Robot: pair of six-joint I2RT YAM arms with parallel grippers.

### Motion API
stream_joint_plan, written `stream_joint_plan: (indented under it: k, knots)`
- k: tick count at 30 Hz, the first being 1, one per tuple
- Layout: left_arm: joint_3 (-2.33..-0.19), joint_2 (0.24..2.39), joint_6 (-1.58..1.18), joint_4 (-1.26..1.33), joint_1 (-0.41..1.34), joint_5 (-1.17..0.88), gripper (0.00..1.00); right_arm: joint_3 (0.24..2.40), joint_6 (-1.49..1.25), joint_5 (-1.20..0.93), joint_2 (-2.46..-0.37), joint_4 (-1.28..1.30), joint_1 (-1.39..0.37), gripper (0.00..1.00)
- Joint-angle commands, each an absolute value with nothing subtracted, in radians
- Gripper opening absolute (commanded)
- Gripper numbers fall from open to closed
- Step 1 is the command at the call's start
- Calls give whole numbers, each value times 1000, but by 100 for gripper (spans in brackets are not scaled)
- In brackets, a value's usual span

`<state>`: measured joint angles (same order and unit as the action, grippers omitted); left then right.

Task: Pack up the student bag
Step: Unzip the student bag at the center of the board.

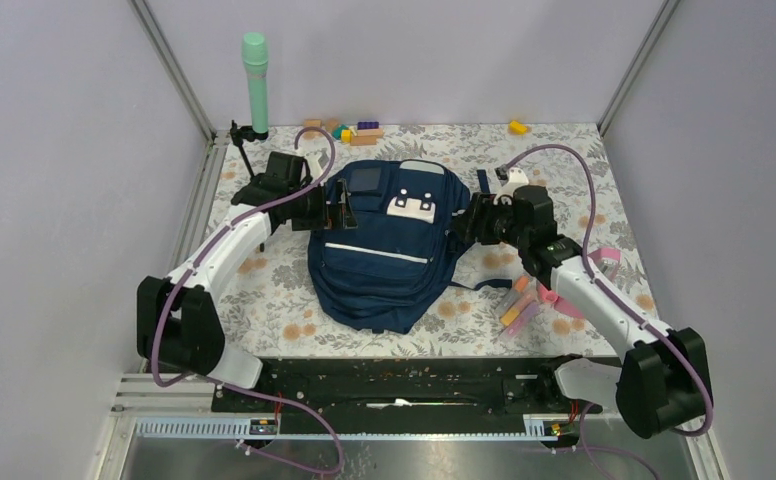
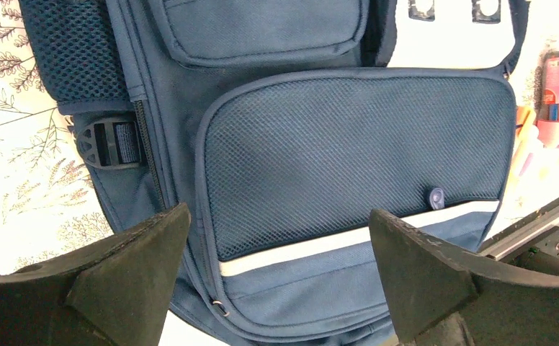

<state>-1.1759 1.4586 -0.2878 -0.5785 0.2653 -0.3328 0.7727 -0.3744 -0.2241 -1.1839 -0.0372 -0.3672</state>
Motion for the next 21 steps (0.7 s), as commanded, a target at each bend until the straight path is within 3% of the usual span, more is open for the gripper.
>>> stream_joint_plan:
  k: [1,13,17,21]
  knots:
    - [-1228,1497,-272,-568,240,-356,99,796,-241,-390,-1247,-105,-314,66]
    - [-1236,1622,-280,-582,193,-501,95,853,104,-608,-1385,-219,-301,68]
    - [-1239,1673,-290,-570,193,-572,78,890,122,-670,-1449,-203,-301,68]
    - [-1233,1726,-322,-530,195,-639,40,894,148,-707,-1458,-197,-301,68]
